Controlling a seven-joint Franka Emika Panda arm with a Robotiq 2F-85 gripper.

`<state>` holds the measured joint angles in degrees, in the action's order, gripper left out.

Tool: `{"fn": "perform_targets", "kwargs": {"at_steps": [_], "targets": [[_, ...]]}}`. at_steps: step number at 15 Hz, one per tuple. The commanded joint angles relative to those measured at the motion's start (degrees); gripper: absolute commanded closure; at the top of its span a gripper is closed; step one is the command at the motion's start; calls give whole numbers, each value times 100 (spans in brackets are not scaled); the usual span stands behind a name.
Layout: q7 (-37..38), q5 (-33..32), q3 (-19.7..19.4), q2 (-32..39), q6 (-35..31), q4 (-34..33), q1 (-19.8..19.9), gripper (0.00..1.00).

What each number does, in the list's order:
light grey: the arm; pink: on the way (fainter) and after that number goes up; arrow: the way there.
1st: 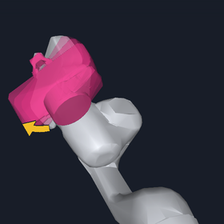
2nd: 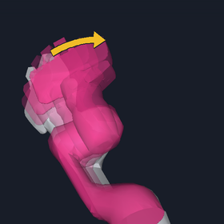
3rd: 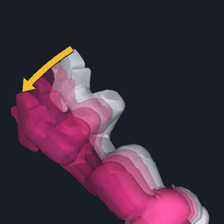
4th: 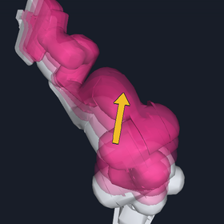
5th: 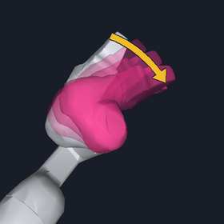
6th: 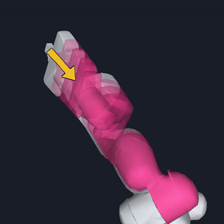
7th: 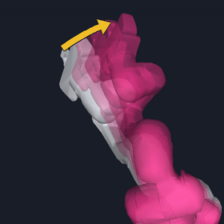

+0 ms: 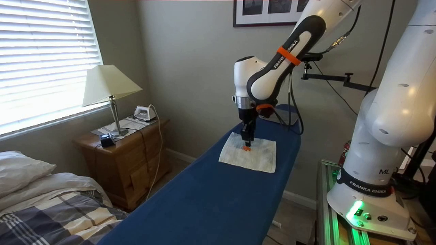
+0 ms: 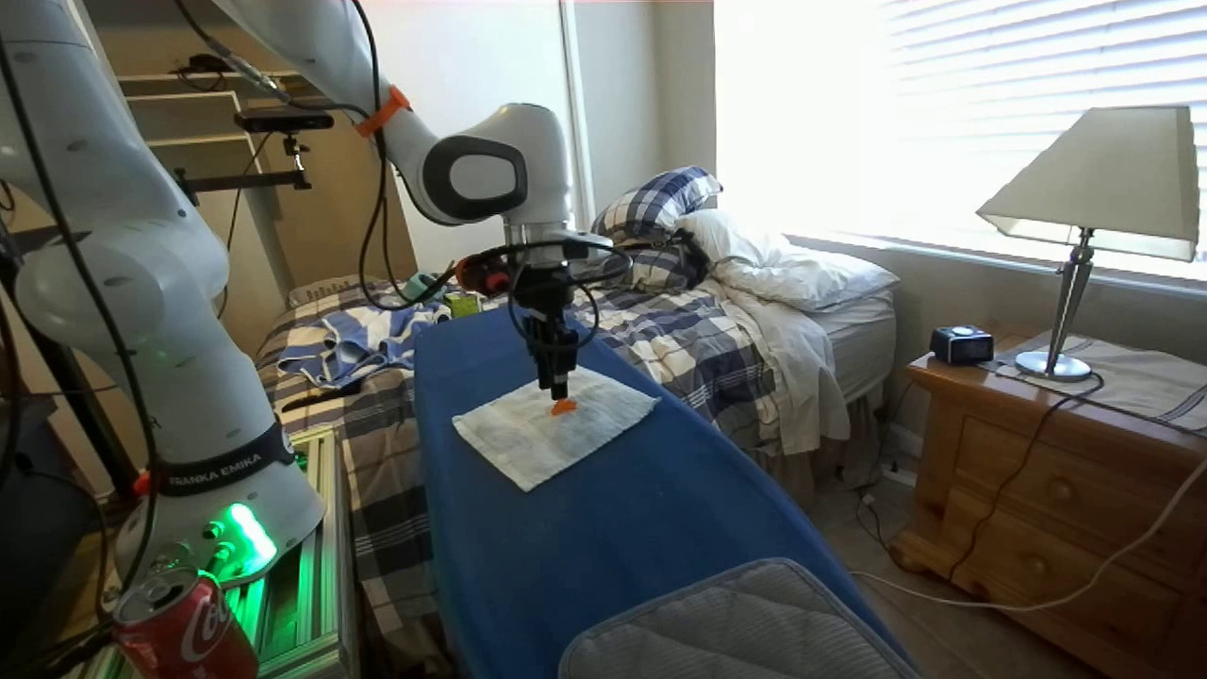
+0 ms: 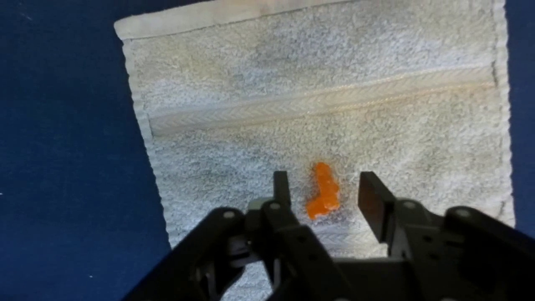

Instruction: Put the orange object on the towel then fold the towel into a triangle.

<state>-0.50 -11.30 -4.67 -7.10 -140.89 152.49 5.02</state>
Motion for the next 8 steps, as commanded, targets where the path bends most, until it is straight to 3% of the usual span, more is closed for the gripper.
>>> {"fn": "perform_targets", "kwargs": {"at_steps": [1, 2, 3, 4, 8], "targets": [[-188, 164, -38, -158, 121, 21, 23, 30], [-178, 159, -71, -190, 120, 28, 59, 22], [-180, 161, -122, -237, 126, 52, 109, 7], [-168, 157, -172, -290, 131, 79, 152, 1], [-83, 164, -448, -621, 17, 396, 425, 0]]}}
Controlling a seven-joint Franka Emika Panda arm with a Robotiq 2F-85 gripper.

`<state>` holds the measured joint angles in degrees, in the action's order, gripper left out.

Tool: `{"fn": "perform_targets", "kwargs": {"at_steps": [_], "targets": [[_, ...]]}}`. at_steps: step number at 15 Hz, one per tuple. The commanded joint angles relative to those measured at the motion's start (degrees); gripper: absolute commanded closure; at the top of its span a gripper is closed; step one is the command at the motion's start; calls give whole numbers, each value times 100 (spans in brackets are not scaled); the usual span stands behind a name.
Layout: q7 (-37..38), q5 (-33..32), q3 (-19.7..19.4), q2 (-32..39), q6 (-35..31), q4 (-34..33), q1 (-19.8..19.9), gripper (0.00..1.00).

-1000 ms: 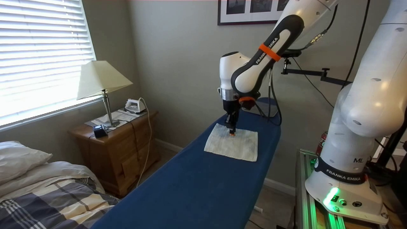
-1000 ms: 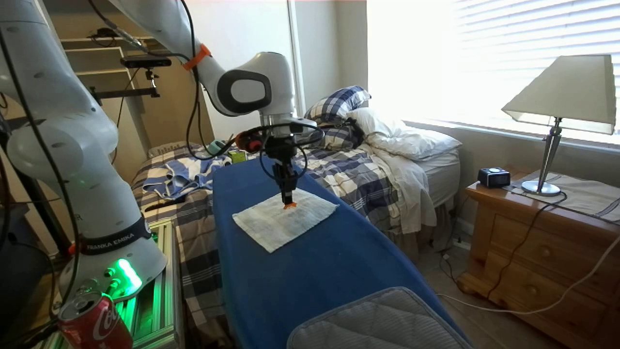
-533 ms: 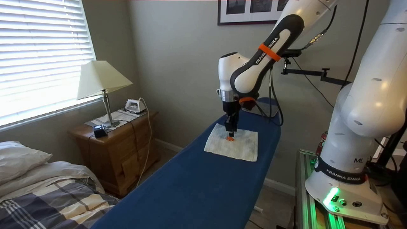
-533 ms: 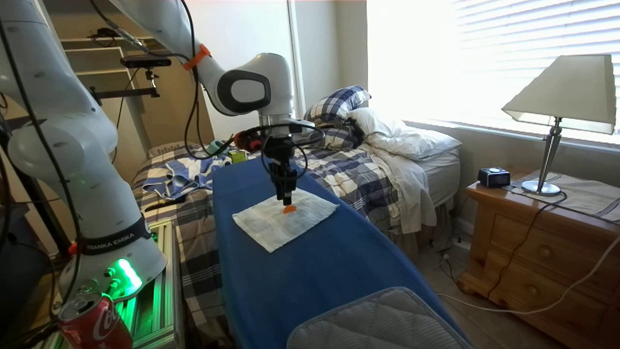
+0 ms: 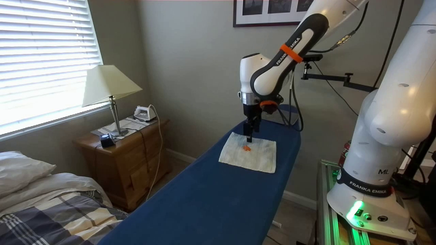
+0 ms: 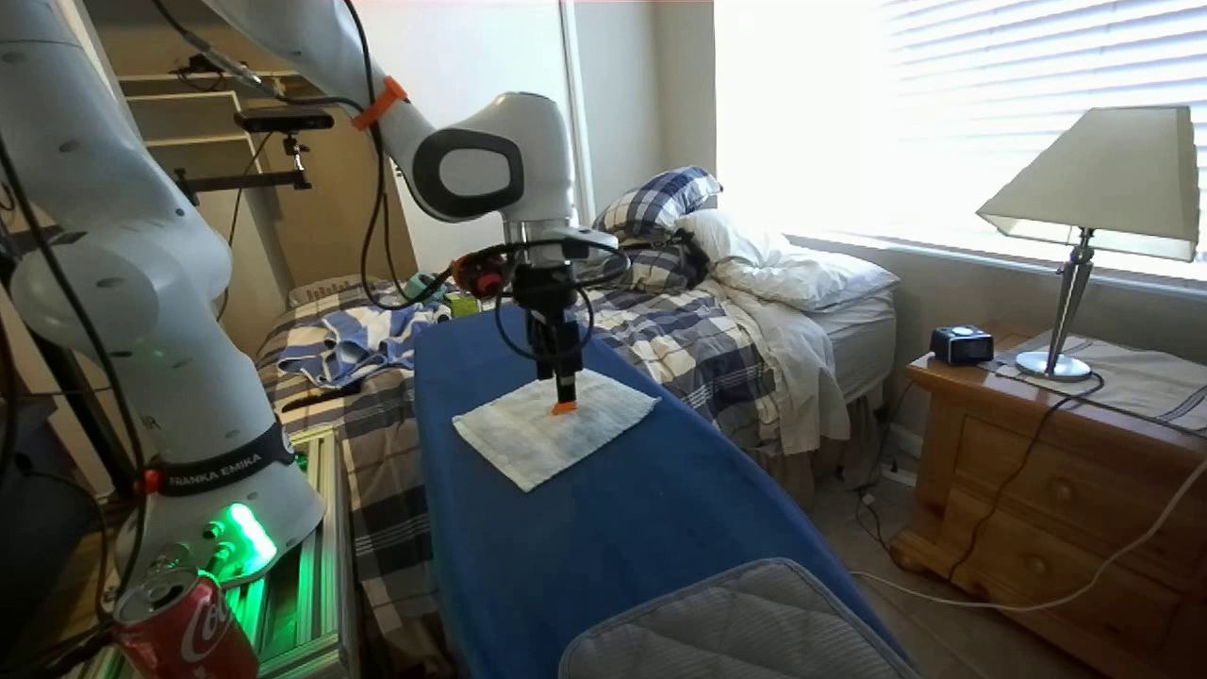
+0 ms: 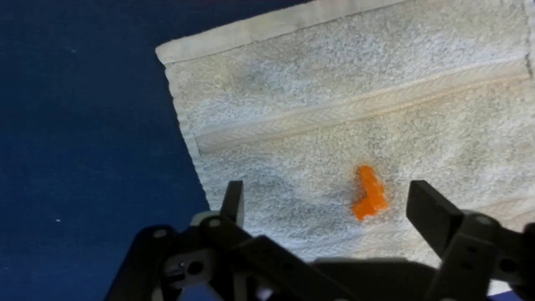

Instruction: Put the orange object on the towel then fold the towel into a triangle.

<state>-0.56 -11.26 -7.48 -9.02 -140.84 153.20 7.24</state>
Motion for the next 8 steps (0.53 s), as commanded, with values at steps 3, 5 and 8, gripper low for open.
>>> {"fn": "perform_targets", "kwargs": {"at_steps": [3, 5, 8], "targets": [[-38, 236, -370, -742, -73, 648, 419, 0], [-125, 424, -509, -611, -29, 398, 504, 0], [-256, 578, -732, -693, -132, 416, 665, 0]]}}
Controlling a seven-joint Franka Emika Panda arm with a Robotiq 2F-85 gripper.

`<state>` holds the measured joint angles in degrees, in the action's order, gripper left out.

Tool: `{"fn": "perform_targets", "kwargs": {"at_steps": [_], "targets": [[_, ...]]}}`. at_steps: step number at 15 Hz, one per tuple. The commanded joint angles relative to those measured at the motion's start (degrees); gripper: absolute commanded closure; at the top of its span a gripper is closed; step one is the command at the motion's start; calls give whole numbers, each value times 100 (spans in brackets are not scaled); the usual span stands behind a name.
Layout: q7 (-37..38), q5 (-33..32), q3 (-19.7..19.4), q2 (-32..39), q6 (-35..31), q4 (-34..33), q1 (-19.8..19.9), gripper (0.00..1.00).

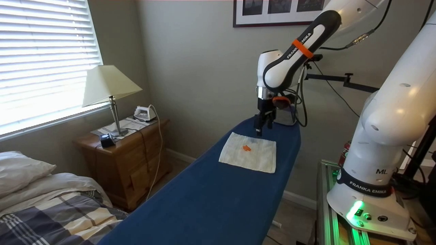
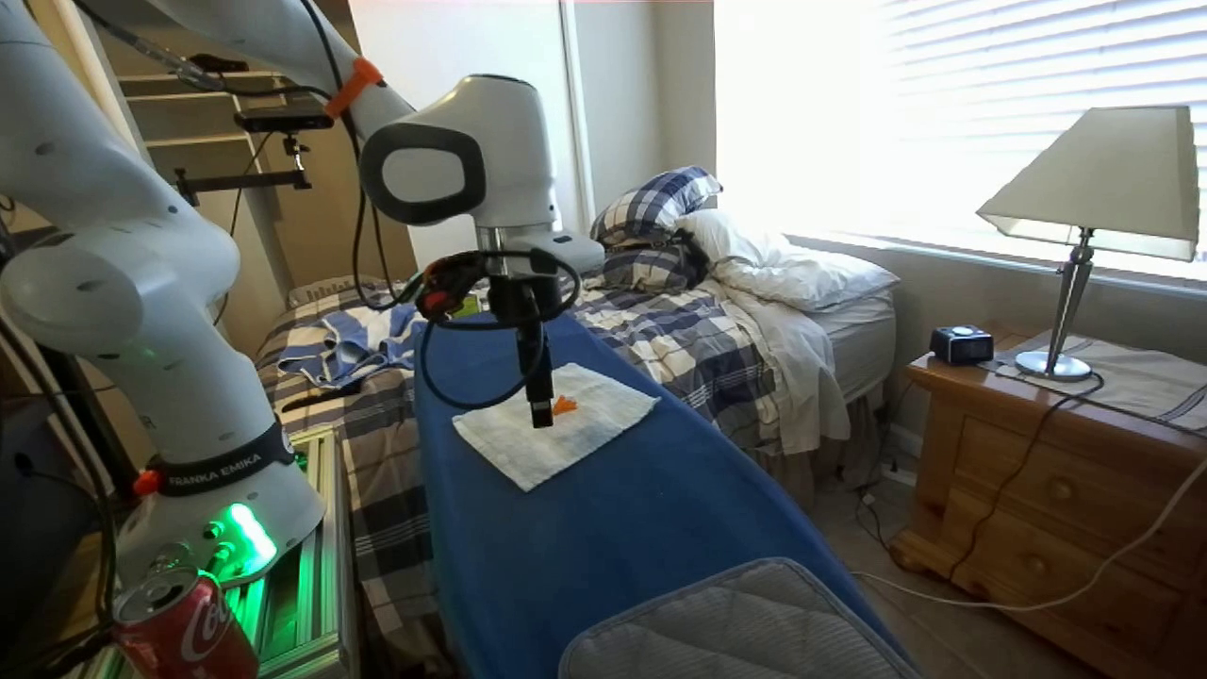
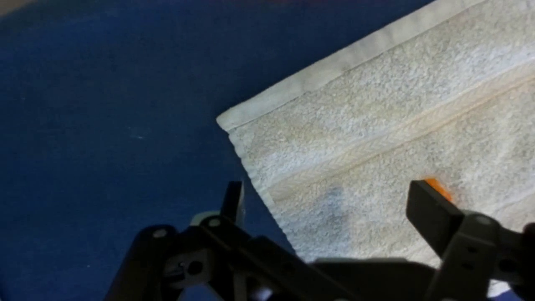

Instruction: Put the orange object on the towel then fold the towel into a triangle.

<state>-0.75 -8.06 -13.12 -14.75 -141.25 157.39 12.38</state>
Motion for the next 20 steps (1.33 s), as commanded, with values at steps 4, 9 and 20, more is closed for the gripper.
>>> {"fn": "perform_targets", "kwargs": {"at_steps": [4, 9, 20], "targets": [[-455, 473, -412, 7, -9, -31, 275, 0], [-546, 734, -550, 145, 133, -7, 325, 0], [-728, 1018, -674, 696, -64, 0, 401, 5]]}}
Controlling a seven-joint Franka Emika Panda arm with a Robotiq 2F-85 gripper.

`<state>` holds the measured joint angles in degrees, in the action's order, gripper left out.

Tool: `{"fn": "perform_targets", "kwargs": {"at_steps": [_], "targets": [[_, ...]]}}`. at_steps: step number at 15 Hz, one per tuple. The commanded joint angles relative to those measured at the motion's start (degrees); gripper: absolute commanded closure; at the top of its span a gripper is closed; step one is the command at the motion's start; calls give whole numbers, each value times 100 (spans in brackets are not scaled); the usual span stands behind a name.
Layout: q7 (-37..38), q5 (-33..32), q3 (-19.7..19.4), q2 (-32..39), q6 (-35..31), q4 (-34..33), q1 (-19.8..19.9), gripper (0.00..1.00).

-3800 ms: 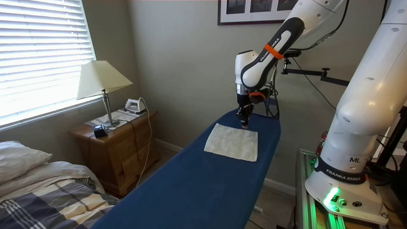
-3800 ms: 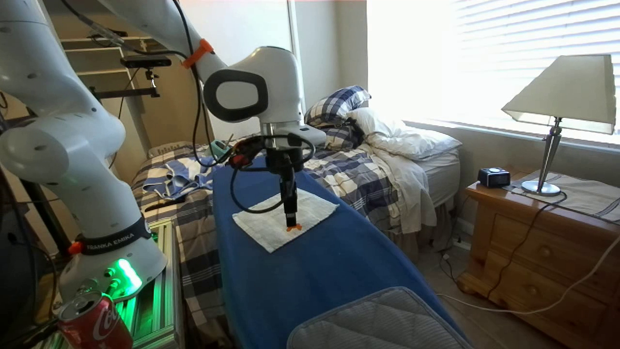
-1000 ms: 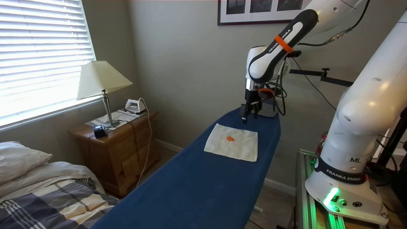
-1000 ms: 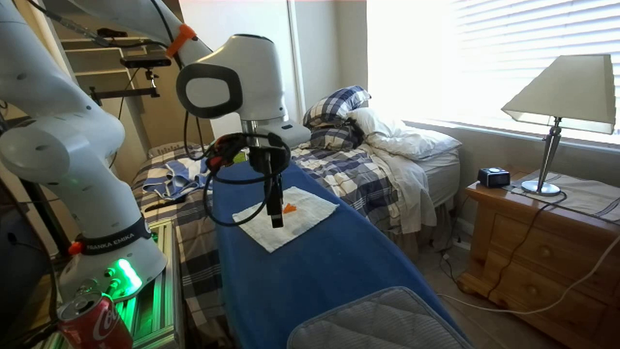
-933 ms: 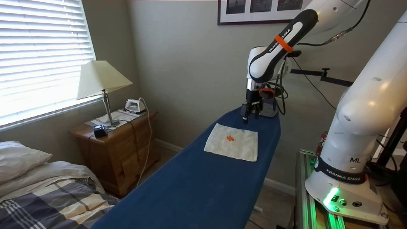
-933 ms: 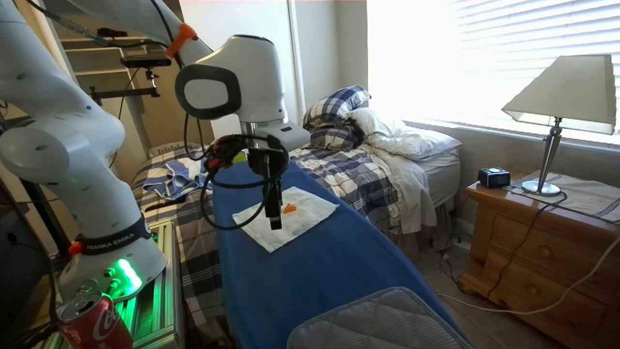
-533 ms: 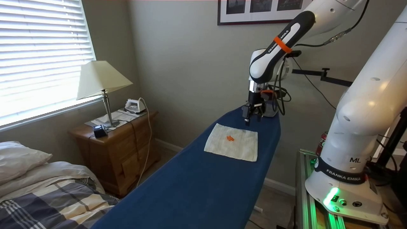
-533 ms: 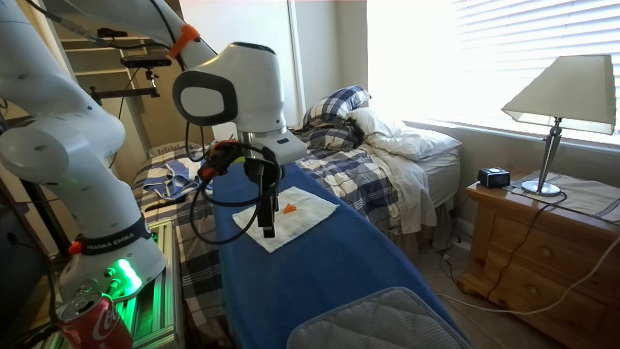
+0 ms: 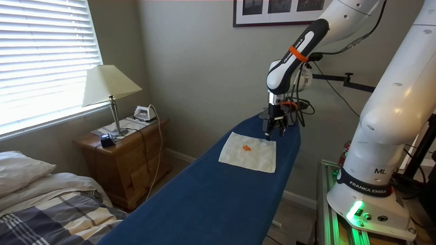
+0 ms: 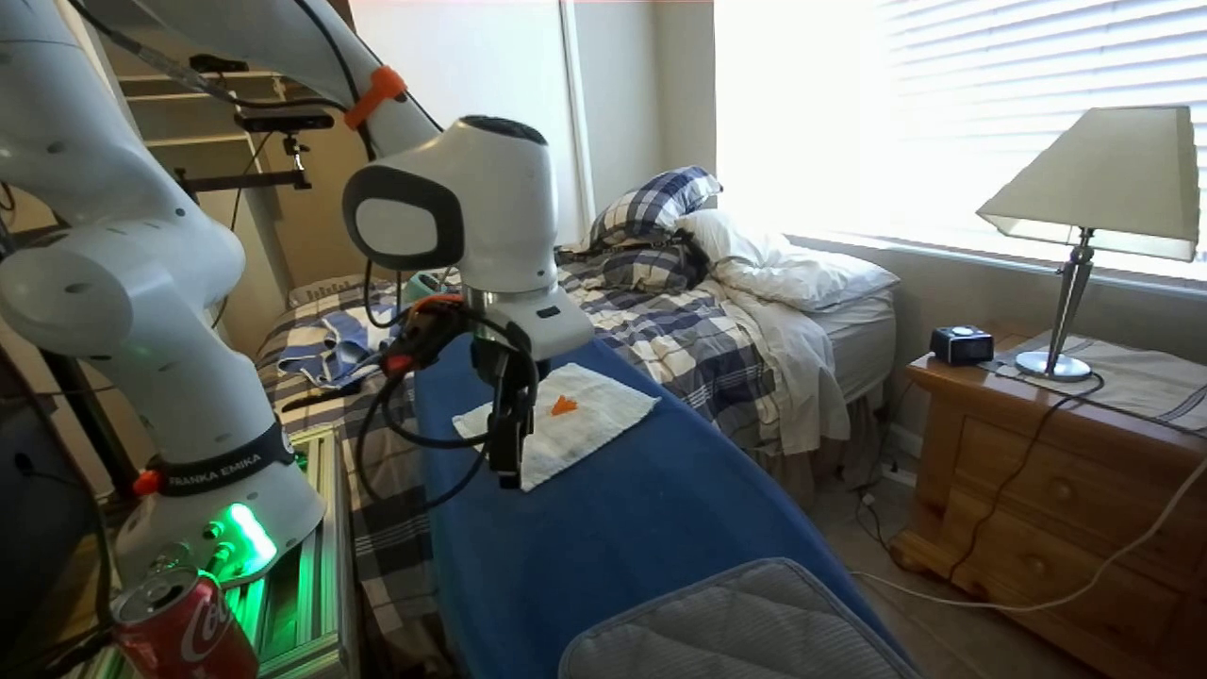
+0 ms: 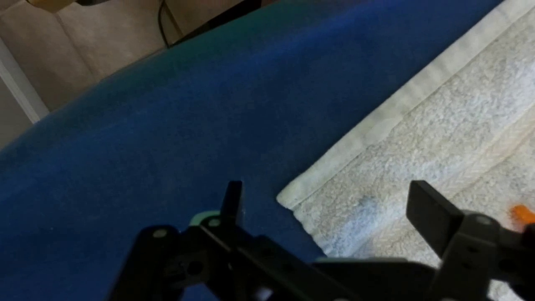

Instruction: Put the orange object on the towel then fold the towel into a triangle.

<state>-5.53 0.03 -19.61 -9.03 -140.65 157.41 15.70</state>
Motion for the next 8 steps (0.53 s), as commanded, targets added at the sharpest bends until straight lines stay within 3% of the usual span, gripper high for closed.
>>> {"fn": "perform_targets", "kwargs": {"at_steps": [1, 4, 8], "targets": [[-262, 203, -28, 149, -162, -2, 79, 11], [-237, 132, -21, 223, -330, -3, 117, 27], [-291, 180, -23, 331, -499, -3, 127, 8]]}}
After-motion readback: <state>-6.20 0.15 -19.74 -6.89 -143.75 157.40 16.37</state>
